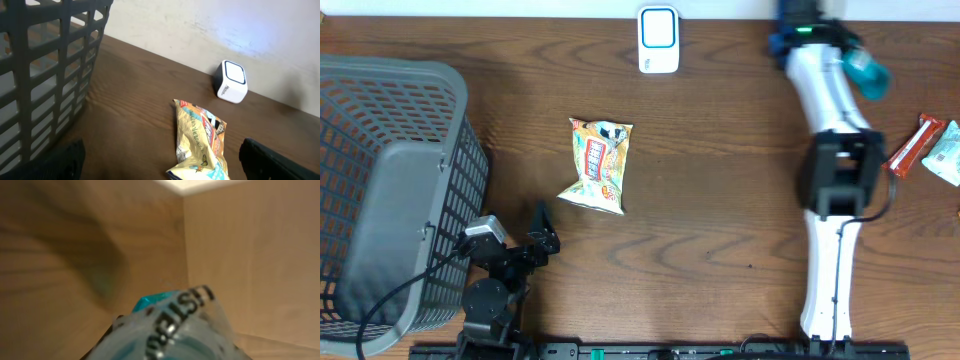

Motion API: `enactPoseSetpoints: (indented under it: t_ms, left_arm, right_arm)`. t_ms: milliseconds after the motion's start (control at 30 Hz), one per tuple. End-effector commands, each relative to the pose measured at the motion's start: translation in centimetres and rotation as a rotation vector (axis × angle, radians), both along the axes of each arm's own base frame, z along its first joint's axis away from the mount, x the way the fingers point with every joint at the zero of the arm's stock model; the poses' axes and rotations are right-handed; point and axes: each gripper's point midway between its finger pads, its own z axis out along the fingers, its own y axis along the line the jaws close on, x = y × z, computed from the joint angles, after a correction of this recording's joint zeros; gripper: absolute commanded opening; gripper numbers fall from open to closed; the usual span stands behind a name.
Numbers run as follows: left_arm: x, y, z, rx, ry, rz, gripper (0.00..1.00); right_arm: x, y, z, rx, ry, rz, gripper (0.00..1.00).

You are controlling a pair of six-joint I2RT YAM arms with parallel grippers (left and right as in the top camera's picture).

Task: Scan the item barcode
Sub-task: 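Carry the teal bottle to the right table edge and release it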

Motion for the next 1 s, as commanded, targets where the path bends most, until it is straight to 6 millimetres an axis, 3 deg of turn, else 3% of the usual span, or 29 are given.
enactPoseSetpoints:
  t_ms: [0, 133, 267, 333, 400, 433, 533, 600, 733, 967]
  left_arm:
    - [0.0, 0.3, -1.5, 0.021, 0.040, 0.015, 0.98]
    - [0.0, 0.3, -1.5, 0.021, 0.040, 0.015, 0.98]
    - [0.0, 0.3, -1.5, 0.020, 0.040, 0.015, 0.98]
    - [0.0, 0.3, -1.5, 0.021, 0.040, 0.015, 0.98]
    - [0.0, 0.3, -1.5, 0.020, 0.040, 0.015, 0.98]
    - [0.0, 0.3, -1.5, 0.021, 0.040, 0.015, 0.98]
    - [0.0, 0.3, -1.5, 0.021, 0.040, 0.015, 0.98]
    - [0.0, 0.3, -1.5, 0.021, 0.040, 0.015, 0.98]
    - [0.0, 0.3, -1.5, 0.021, 0.040, 0.015, 0.98]
    - [0.0, 0.3, -1.5, 0.021, 0.040, 0.015, 0.98]
  right_arm:
    - [-0.9, -5.2, 2.1, 0.094, -0.102, -0.064, 0.01]
    - [-3.4, -11.6, -0.2, 0.100, -0.092, -0.179, 0.01]
    - [-6.1, -16.3, -2.7, 0.154, -0.086, -0.264, 0.01]
    - [-6.8, -17.5, -3.2, 0.169, -0.088, -0.286, 0.04]
    - [-7.6, -18.6, -3.4, 0.178, -0.091, -0.308, 0.31]
    - [-7.8, -18.8, -3.4, 0.179, -0.099, -0.317, 0.49]
    - [-7.9, -18.6, -2.9, 0.191, -0.136, -0.342, 0.85]
    - [-7.9, -18.1, -2.3, 0.204, -0.171, -0.357, 0.99]
    - [-7.1, -16.2, 0.2, 0.247, -0.228, -0.326, 0.99]
    - [-6.8, -13.5, 9.4, 0.250, -0.395, -0.261, 0.99]
